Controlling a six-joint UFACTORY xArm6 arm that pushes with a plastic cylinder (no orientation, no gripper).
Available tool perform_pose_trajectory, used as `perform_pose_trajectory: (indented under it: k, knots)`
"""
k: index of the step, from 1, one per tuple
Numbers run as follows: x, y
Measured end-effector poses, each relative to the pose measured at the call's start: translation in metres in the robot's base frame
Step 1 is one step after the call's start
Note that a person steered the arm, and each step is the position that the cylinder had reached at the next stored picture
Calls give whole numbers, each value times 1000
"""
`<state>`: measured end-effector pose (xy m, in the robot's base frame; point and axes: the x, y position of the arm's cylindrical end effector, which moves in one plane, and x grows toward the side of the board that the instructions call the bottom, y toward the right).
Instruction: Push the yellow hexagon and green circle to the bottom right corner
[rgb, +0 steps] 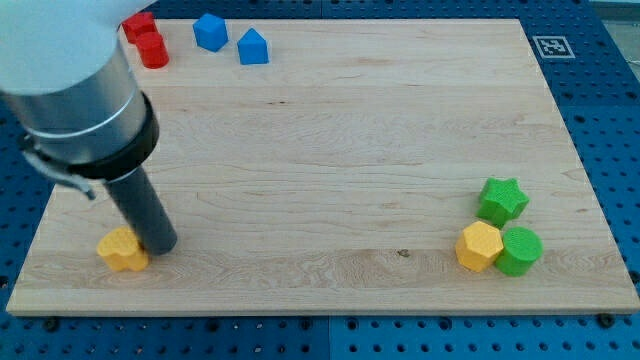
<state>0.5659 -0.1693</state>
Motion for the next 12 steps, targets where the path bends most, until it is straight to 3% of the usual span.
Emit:
perform_pose_trajectory:
  k: [2, 4, 6, 7, 9, 12]
  knots:
    - [13, -18]
    - [-24, 90]
    - [-46, 114]
    - [-46, 124]
    - [-5, 212]
    - [4, 333]
